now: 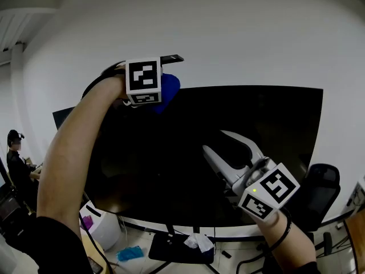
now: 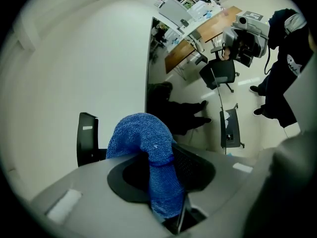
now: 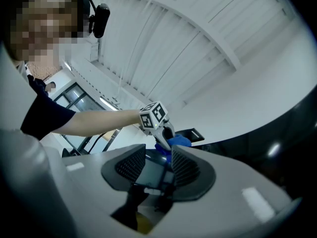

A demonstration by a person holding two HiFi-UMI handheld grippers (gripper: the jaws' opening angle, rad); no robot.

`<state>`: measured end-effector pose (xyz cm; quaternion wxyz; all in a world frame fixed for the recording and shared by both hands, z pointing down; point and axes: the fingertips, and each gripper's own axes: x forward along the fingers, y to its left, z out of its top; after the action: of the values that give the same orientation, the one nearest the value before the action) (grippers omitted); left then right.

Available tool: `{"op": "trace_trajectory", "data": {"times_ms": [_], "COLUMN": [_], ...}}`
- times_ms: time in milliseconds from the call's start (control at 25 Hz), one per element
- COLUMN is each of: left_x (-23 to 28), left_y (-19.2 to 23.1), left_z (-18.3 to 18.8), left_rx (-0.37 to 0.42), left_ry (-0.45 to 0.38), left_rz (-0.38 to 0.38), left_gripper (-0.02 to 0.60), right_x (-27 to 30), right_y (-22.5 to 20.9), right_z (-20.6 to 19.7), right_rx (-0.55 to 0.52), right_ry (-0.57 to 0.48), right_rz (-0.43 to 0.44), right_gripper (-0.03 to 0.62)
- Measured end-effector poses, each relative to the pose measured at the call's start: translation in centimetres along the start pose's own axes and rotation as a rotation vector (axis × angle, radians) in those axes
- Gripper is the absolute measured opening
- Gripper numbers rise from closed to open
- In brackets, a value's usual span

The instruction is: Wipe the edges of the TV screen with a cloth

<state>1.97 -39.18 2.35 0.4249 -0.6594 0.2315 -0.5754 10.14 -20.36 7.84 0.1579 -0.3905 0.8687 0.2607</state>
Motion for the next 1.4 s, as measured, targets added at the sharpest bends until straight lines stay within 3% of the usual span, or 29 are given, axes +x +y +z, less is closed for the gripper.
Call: {"op": "trace_trajectory", "data": {"times_ms": [600,800,1040,1280,1400], "left_x": [-0.3,-0.1,-0.7,-0.5,-0.5], "left_y": [0.8,0.8,1.2,1.3,1.6], "left_z": [12.8,19.5,23.7,30.9,32.9], "left_rx": [-0.023,-0.001,0.007,0.037,0.044], "left_ry": [-0.014,-0.016,-0.024,-0.044,-0.052], "left_rz": [-0.039,-0.057,-0.068,-0.066,-0.066], "left_gripper": [0.109,0.109,0.109,0.109,0.109], "right_x": [-10.0,-14.5,-17.8,-23.2,-24.6], "right_y": [-7.0,-10.2,-11.9,-15.4,-16.4], "right_z": [3.4,4.4,5.6,6.5,6.8], "right_rx": [-0.017,-0.023,-0.036,-0.041,-0.044], "right_ry": [-0.007,-0.002,0.006,0.023,0.030], "right_rz": [0.018,0.009,-0.007,-0.039,-0.051], "right_gripper": [0.169,0.169,0.169,0.169,0.169]}}
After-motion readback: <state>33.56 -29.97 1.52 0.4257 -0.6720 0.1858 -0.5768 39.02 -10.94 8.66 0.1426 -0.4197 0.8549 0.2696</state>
